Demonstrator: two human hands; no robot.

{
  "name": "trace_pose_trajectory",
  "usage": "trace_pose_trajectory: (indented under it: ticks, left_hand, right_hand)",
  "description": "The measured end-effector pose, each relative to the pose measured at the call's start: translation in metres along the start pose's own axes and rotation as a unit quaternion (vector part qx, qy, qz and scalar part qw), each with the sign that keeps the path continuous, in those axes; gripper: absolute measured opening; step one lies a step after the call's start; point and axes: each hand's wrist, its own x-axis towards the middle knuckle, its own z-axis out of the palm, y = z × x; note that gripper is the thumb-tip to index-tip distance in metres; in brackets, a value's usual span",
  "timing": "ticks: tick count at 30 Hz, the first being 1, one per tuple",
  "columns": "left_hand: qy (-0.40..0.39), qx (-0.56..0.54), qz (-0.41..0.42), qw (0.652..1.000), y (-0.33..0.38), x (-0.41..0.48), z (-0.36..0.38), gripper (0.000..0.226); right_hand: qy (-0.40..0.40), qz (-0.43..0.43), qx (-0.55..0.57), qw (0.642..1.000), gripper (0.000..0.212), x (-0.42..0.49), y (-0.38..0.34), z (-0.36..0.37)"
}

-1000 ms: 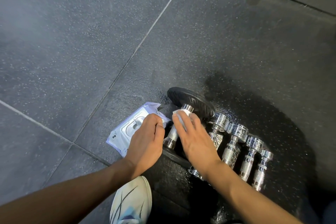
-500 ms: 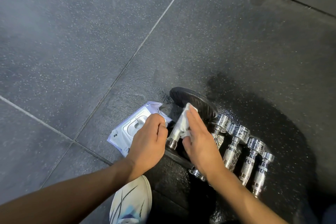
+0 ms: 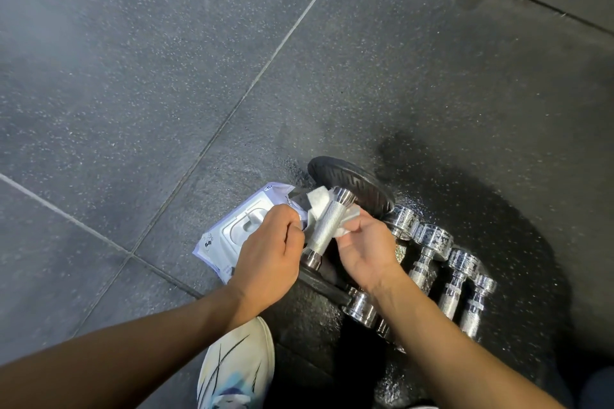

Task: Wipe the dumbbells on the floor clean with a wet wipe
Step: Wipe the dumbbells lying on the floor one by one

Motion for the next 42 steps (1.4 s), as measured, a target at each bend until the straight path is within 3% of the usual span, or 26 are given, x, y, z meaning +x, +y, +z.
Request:
trace_pose_trajectory:
  ticks: [16,20,26,31,36,38,42]
  left_hand:
    - [-0.014,0.0,-0.003,1.0,0.003,0.0,-0.003,0.016]
    - [-0.015,-0.001,-0.004,1.0,0.004,-0.001,-0.004,0.017]
    - [-0.015,0.001,-0.005,1.0,0.002,0.0,-0.003,0.018]
    - [-0.013,0.005,-0.004,1.0,0.001,0.0,-0.002,0.017]
    - [-0.02,0.001,-0.013,1.0,0.002,-0.001,-0.003,0.019]
    - [-0.019,0.001,-0.012,1.0,0.003,-0.001,-0.003,0.019]
    - [-0.019,0.006,-0.007,1.0,0.003,-0.001,-0.003,0.019]
  right_hand:
    - [0.142,-0.014,0.054,0.988,0.023,-0.02,-0.013,-0.008]
    - [0.118,0.026,-0.005,0.993,0.014,-0.029,-0.01,-0.004]
    - [0.06,0.001,-0.137,0.989,0.032,-0.03,0.0,0.003]
    - [0.048,0.012,-0.181,0.982,0.03,-0.029,0.011,-0.002]
    - [0.071,-0.097,-0.312,0.942,0.037,-0.035,0.012,-0.011]
    - [0.079,-0.105,-0.278,0.951,0.036,-0.039,0.005,-0.003]
    - [0.075,-0.031,-0.111,0.99,0.034,-0.046,-0.017,0.014]
